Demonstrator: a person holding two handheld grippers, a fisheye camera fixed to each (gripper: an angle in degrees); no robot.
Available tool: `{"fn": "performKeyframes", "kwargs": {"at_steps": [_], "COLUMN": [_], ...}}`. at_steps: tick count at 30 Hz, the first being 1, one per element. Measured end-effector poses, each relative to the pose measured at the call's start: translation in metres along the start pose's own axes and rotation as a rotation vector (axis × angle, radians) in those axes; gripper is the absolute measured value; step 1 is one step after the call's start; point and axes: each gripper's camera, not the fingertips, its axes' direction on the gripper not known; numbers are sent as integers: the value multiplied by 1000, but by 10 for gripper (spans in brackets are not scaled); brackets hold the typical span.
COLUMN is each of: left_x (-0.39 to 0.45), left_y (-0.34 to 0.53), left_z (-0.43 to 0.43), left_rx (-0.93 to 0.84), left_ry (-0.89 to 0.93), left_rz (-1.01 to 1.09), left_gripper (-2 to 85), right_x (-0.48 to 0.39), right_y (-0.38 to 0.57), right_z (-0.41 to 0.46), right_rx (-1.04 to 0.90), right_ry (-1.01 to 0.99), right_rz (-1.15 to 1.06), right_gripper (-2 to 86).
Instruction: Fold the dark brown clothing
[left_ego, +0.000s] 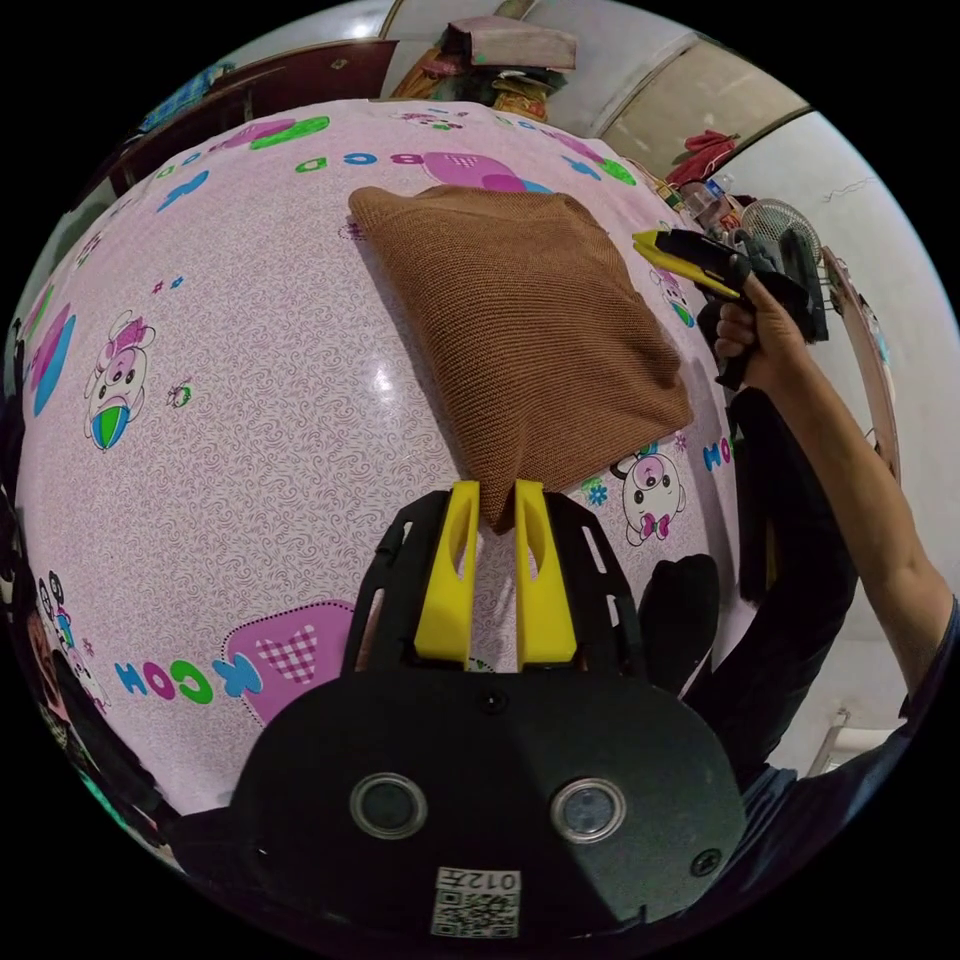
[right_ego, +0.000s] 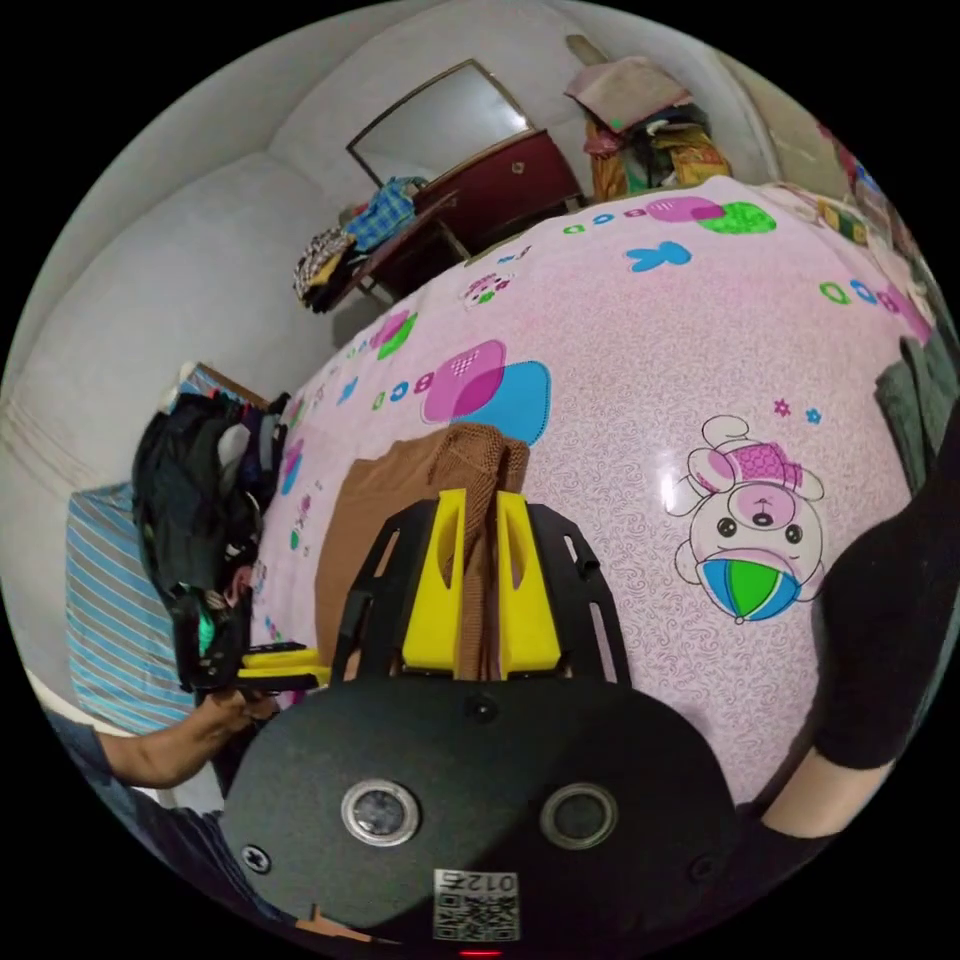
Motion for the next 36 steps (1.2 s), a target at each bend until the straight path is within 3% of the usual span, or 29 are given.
{"fn": "performKeyframes", "kwargs": {"at_steps": [9, 12, 17, 23, 28, 36], "left_x": [6, 5, 9, 4, 0, 9], "left_y": [10, 11, 10, 15, 22, 34], "left_z": [9, 11, 20, 24, 26, 27], "left_rx": [2, -2, -32, -46, -32, -12], "left_ry": [-46, -55, -68, -41, -27, -95], "left_rz": [32, 31, 87, 101, 83, 83], "left_gripper": [59, 61, 62, 64, 65, 64], "right_x": [38, 46, 67, 73, 65, 78], "right_y": [-46, -59, -63, -41, 7, 25], "right_z": [19, 32, 26, -8, -32, -16], "right_rx": [-85, -146, -113, -60, -170, -204], "right_ry": [5, -49, 42, 44, -117, -198], "right_rz": [103, 103, 111, 65, -12, 89], "right_gripper": [75, 27, -3, 27, 53, 70]}}
